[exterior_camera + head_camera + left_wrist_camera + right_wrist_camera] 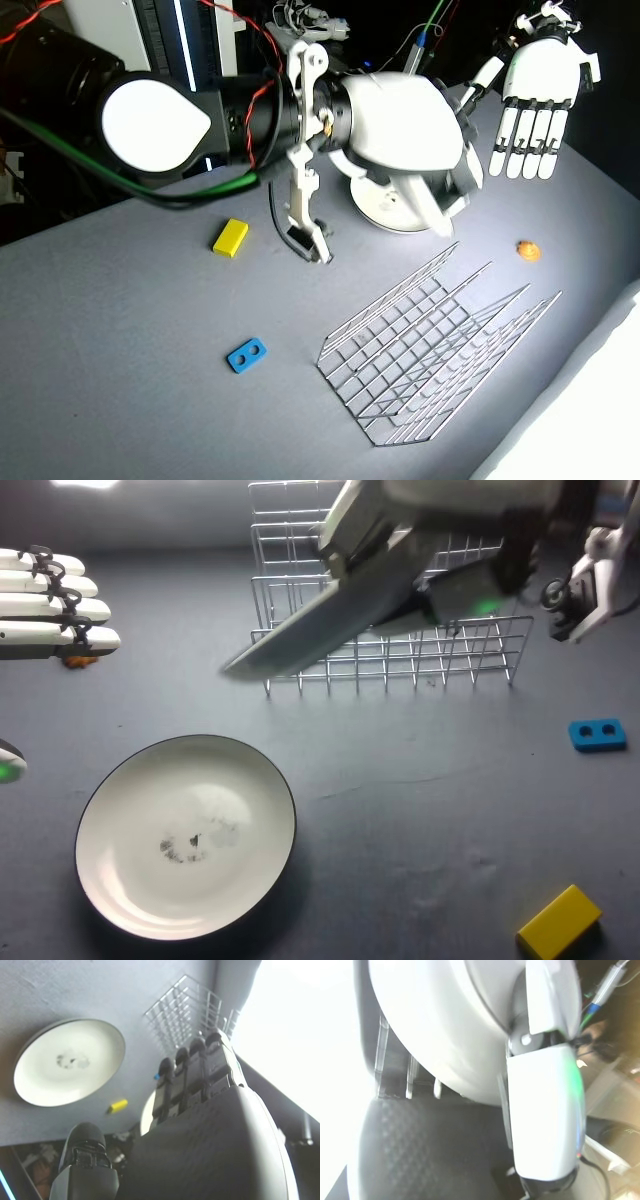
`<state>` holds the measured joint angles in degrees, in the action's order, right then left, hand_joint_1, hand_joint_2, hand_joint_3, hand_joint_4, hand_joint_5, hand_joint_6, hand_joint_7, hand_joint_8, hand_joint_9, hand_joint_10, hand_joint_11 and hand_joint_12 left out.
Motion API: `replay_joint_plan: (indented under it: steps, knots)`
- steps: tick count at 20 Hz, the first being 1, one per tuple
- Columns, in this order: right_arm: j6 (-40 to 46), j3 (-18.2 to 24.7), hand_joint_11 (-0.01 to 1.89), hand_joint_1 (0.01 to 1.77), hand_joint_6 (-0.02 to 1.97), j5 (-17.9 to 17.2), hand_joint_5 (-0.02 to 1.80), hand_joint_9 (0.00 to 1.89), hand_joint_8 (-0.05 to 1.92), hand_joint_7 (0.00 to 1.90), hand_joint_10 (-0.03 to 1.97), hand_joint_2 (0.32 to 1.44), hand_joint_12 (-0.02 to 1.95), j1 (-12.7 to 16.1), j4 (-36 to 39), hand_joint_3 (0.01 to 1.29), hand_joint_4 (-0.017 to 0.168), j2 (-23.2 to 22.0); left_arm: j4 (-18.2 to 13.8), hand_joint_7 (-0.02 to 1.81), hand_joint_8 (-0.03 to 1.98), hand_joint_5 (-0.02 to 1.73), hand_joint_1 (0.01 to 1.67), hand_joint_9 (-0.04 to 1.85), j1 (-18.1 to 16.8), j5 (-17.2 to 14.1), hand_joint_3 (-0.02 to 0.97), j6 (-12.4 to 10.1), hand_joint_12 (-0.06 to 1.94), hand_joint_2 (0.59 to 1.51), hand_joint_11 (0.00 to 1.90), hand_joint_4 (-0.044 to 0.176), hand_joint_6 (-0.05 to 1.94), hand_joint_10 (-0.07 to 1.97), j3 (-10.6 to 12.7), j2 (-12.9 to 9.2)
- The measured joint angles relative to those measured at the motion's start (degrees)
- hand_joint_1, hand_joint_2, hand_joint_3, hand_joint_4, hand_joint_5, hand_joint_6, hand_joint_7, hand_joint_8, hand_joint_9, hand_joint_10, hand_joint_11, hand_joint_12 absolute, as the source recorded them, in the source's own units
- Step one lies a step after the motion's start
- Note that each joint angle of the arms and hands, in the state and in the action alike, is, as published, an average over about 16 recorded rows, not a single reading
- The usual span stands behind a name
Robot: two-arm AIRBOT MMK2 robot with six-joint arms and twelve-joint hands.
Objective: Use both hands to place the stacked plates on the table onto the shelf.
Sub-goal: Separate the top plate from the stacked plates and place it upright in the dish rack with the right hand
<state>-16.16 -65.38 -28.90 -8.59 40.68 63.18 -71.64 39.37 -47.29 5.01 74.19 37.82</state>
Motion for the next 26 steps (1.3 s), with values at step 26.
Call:
replay_joint_plan:
  steps: [26]
  knots:
    - [12.7,-11.7,0.74,1.21,0.86,10.9,1.03,1.21,0.79,1.07,0.02,0.99,1.05,1.7,-26.8,0.02,-0.003,1.5,-14.8,0.09,0.01,0.12,0.02,0.03,-1.1,-24.3,0.020,0.0,-0.01,1.149,0.02,0.001,0.02,0.01,0.2,3.1]
